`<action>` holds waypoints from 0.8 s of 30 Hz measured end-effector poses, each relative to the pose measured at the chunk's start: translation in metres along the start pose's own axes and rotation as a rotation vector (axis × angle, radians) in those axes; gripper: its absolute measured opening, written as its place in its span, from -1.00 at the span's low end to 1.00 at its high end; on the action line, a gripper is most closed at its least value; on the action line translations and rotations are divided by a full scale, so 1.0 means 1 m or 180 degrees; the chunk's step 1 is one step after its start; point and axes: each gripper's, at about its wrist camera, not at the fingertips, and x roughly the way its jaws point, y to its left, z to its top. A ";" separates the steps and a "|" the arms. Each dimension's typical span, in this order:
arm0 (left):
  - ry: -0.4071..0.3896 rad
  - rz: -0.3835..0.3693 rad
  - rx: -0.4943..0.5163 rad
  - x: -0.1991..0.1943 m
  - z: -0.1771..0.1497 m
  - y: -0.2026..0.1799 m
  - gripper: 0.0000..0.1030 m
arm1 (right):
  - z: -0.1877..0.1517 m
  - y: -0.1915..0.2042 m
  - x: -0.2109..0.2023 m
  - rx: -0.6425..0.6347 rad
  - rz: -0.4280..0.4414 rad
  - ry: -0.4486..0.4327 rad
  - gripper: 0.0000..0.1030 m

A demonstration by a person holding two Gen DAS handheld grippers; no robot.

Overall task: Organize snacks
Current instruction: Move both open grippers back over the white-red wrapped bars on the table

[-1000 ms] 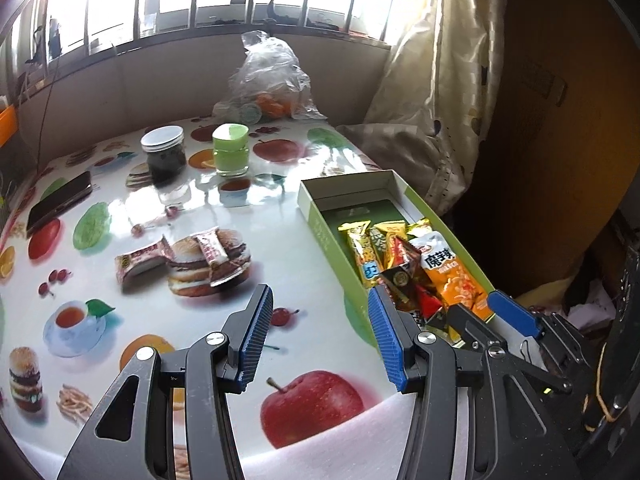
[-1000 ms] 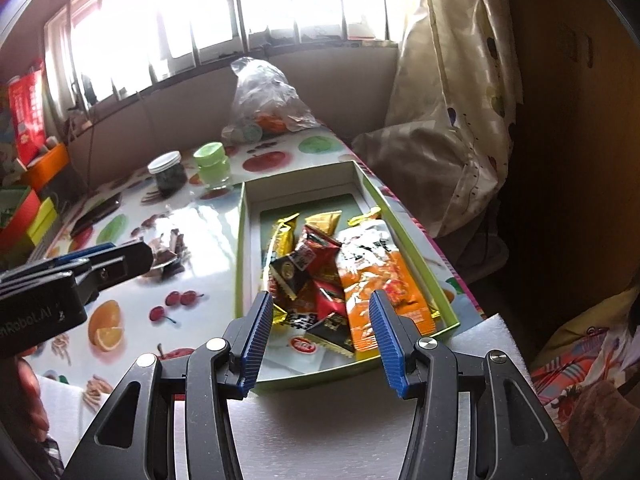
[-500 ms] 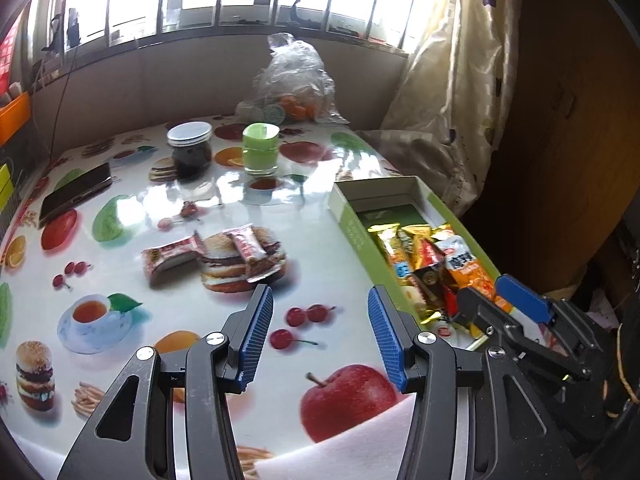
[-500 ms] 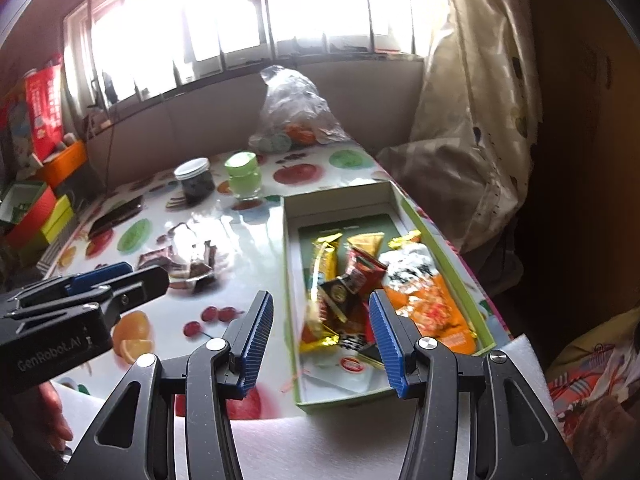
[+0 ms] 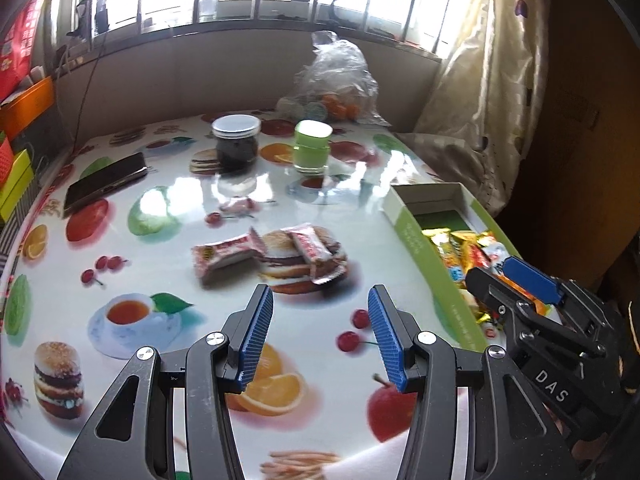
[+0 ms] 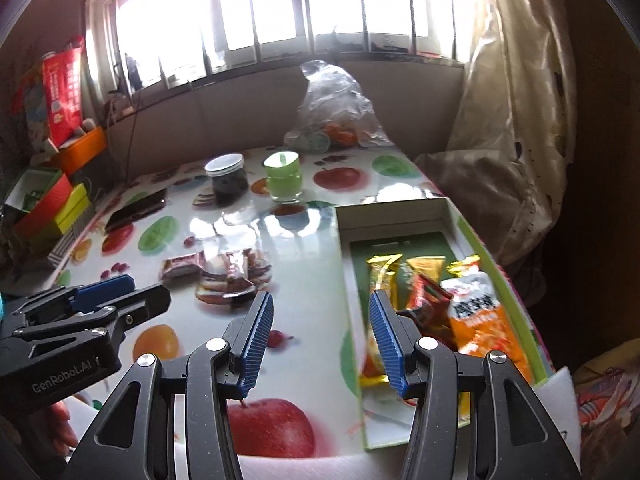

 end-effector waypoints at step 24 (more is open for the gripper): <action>0.0154 0.0218 -0.0209 0.030 0.004 0.065 -0.01 | 0.011 0.033 0.058 -0.0258 0.0174 0.0298 -0.04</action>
